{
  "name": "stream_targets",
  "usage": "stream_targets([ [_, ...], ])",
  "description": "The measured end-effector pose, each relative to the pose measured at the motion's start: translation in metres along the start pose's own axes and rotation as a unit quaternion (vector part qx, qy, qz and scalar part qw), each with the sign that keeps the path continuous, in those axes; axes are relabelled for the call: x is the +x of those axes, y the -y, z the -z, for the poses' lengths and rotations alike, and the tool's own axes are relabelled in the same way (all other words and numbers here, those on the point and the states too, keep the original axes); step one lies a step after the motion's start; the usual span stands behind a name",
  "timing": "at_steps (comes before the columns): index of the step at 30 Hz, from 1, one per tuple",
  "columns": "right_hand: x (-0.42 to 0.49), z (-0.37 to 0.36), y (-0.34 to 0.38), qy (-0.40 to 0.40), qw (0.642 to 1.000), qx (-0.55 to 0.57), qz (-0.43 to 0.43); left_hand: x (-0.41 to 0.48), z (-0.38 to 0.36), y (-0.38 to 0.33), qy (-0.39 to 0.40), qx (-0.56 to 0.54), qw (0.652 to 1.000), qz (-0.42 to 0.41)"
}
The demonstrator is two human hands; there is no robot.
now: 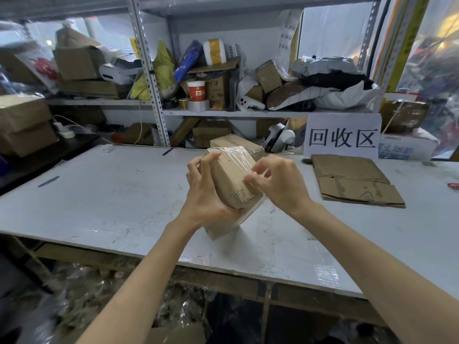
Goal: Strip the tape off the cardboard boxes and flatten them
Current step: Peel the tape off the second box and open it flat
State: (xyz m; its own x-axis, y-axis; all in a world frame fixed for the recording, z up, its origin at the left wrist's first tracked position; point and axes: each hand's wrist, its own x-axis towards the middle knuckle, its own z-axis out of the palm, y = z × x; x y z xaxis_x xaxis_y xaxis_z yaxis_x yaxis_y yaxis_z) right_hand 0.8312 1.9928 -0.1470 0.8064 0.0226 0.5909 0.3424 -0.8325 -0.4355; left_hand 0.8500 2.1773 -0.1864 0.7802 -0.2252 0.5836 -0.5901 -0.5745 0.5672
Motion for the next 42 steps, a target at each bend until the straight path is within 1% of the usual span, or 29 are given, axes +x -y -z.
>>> stream_targets([
  [2,-0.002,0.001,0.001,0.028,0.999,-0.009,0.037,-0.001,0.003,0.002,0.001,0.012,1.0,-0.002],
  [5,-0.005,-0.002,0.003,0.02,0.996,-0.062,0.067,-0.002,0.002,0.001,-0.001,0.031,1.0,-0.003],
  [6,-0.006,-0.003,0.004,0.01,0.996,-0.063,0.056,-0.002,0.0,0.001,-0.002,0.036,0.999,-0.004],
  [10,-0.004,-0.007,0.0,-0.031,0.998,-0.029,-0.04,0.001,-0.005,0.003,-0.013,0.027,1.0,-0.009],
  [13,-0.002,-0.011,-0.002,-0.039,0.995,0.0,-0.093,0.004,-0.008,0.001,-0.007,0.026,1.0,-0.014],
  [14,0.0,-0.009,-0.003,-0.03,0.993,0.029,-0.11,0.004,-0.007,0.002,-0.005,0.027,1.0,-0.015],
  [15,0.002,-0.006,-0.005,-0.012,0.987,0.09,-0.134,0.005,-0.005,0.005,-0.005,0.025,1.0,-0.012],
  [17,0.005,0.004,-0.01,0.017,0.95,0.251,-0.186,0.003,0.004,0.012,0.001,-0.001,1.0,0.0],
  [18,0.005,0.007,-0.013,0.035,0.934,0.295,-0.198,0.002,0.009,0.016,0.006,-0.018,1.0,0.004],
  [20,0.002,0.008,-0.017,0.092,0.941,0.265,-0.187,-0.001,0.016,0.02,0.015,-0.04,0.999,0.002],
  [21,-0.001,0.004,-0.018,0.107,0.946,0.244,-0.183,-0.003,0.018,0.02,0.021,-0.045,0.999,-0.003],
  [22,-0.004,0.0,-0.016,0.109,0.948,0.236,-0.185,-0.005,0.018,0.019,0.024,-0.048,0.998,-0.008],
  [24,-0.009,-0.008,-0.012,0.074,0.957,0.216,-0.179,-0.007,0.017,0.018,0.028,-0.049,0.998,-0.018],
  [26,-0.012,-0.01,-0.007,0.031,0.973,0.175,-0.15,-0.008,0.017,0.017,0.034,-0.046,0.998,-0.026],
  [27,-0.012,-0.01,-0.004,0.028,0.973,0.181,-0.138,-0.008,0.017,0.017,0.037,-0.047,0.998,-0.029],
  [30,-0.012,-0.012,0.003,0.072,0.961,0.208,-0.167,-0.007,0.016,0.015,0.046,-0.052,0.997,-0.036],
  [32,-0.012,-0.014,0.003,0.084,0.954,0.216,-0.188,-0.007,0.015,0.013,0.058,-0.047,0.997,-0.031],
  [34,-0.012,-0.014,0.002,0.086,0.948,0.233,-0.199,-0.006,0.017,0.01,0.074,-0.041,0.996,-0.016],
  [37,-0.015,-0.014,0.0,0.067,0.954,0.225,-0.187,-0.003,0.021,0.004,0.08,-0.052,0.994,0.045],
  [39,-0.018,-0.015,0.0,0.045,0.949,0.253,-0.185,0.0,0.021,0.0,0.06,-0.061,0.993,0.084],
  [40,-0.019,-0.016,0.0,0.035,0.948,0.256,-0.183,0.002,0.019,-0.001,0.047,-0.058,0.993,0.09],
  [42,-0.02,-0.018,0.002,0.03,0.96,0.216,-0.176,0.002,0.015,-0.001,0.021,-0.046,0.994,0.093],
])
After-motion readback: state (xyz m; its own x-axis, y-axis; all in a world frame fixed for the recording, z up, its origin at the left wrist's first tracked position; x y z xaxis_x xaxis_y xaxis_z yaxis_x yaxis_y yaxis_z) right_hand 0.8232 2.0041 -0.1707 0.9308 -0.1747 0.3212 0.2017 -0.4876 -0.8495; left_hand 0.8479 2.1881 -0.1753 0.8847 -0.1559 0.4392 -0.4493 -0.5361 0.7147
